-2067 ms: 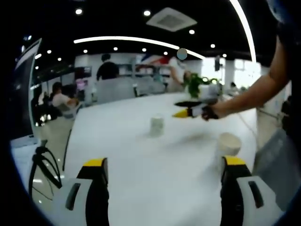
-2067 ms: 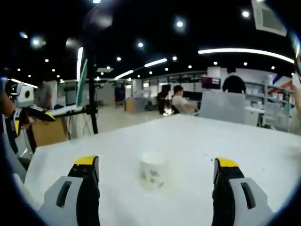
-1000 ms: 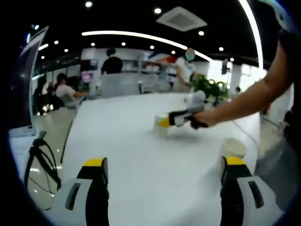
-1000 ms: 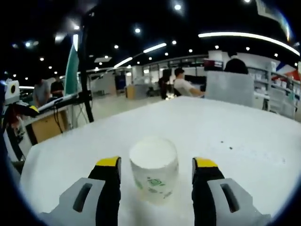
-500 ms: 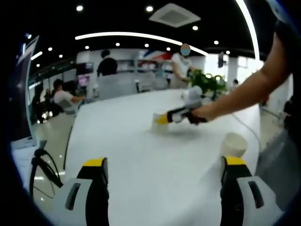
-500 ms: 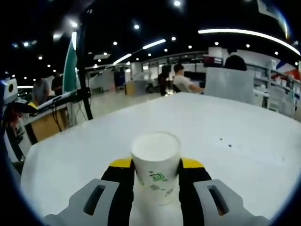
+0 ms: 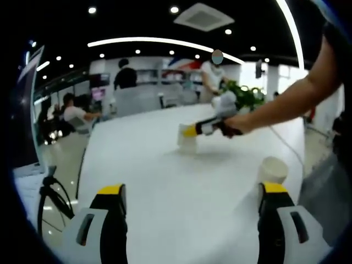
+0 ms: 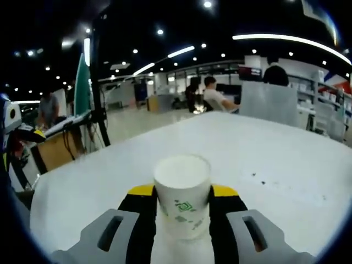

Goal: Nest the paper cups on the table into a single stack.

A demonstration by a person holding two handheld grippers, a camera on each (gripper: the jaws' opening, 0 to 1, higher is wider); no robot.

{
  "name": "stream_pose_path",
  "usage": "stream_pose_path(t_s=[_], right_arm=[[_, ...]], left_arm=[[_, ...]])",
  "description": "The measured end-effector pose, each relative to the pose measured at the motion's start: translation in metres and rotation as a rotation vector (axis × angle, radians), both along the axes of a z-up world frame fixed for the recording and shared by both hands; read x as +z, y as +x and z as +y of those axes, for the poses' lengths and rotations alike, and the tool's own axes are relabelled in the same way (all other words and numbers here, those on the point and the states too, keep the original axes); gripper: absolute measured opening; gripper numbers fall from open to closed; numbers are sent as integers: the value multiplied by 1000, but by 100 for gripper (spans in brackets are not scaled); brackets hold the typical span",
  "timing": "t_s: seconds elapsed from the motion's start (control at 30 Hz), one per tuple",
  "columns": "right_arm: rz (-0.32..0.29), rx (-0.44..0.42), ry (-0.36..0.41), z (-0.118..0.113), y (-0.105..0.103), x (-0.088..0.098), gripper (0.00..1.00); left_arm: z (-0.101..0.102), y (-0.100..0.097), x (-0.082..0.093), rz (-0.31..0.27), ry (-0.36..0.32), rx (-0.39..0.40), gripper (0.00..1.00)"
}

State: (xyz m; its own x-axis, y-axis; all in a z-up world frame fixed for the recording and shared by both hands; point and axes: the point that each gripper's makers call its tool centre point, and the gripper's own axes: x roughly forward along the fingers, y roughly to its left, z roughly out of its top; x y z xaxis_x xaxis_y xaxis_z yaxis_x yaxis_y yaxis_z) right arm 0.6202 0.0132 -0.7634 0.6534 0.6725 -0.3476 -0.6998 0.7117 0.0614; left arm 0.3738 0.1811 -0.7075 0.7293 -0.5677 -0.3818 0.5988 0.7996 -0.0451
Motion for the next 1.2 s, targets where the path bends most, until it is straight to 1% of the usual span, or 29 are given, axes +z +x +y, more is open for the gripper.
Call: stream_pose_path(t_s=[0.07, 0.13, 0.2, 0.27, 0.33, 0.4, 0.5, 0.53, 0.6, 0.63, 0.8, 0.9, 0.97, 1.1, 1.2], right_arm=[[-1, 1, 5, 0, 0, 7, 34], [-29, 0, 1, -1, 4, 19, 34], [-36, -4, 7, -1, 6, 29, 34], [-60, -7, 6, -2, 7, 39, 34], [-34, -14, 8, -3, 7, 45, 34], [-65, -8, 19, -4, 8, 54, 34], [-63, -16, 21, -7, 7, 64, 34], [-68, -18, 16, -7, 7, 66, 34], [-71, -17, 6, -8, 7, 72, 34], [-53, -17, -5, -9, 7, 74, 34], [-56, -9, -8, -9, 6, 90, 33], [-68, 6, -2, -7, 4, 103, 33], [-70, 21, -5, -6, 1, 110, 33], [-81, 23, -12, -7, 0, 123, 33], [-78, 12, 4, -10, 1, 133, 33]], left_arm=[[-1, 0, 0, 3, -6, -1, 99], [-2, -1, 3, -10, -9, -7, 99], [-2, -2, 4, -11, -9, -3, 99], [-1, -3, 5, -7, -10, 0, 99], [0, -4, 6, -3, -7, 3, 99], [5, -5, 2, 47, 4, 36, 99], [5, -5, 12, 8, -11, 34, 99], [4, -5, 14, 5, -14, 32, 99], [3, -6, 15, 9, -16, 30, 99], [2, -7, 14, 14, -15, 27, 99], [-2, -12, 16, 19, -11, 10, 99], [-3, -14, 19, 18, -10, 6, 99], [-4, -16, 23, 0, -6, 0, 97], [-4, -15, 26, -2, -5, 6, 99], [-4, -15, 30, -5, -9, 4, 99]])
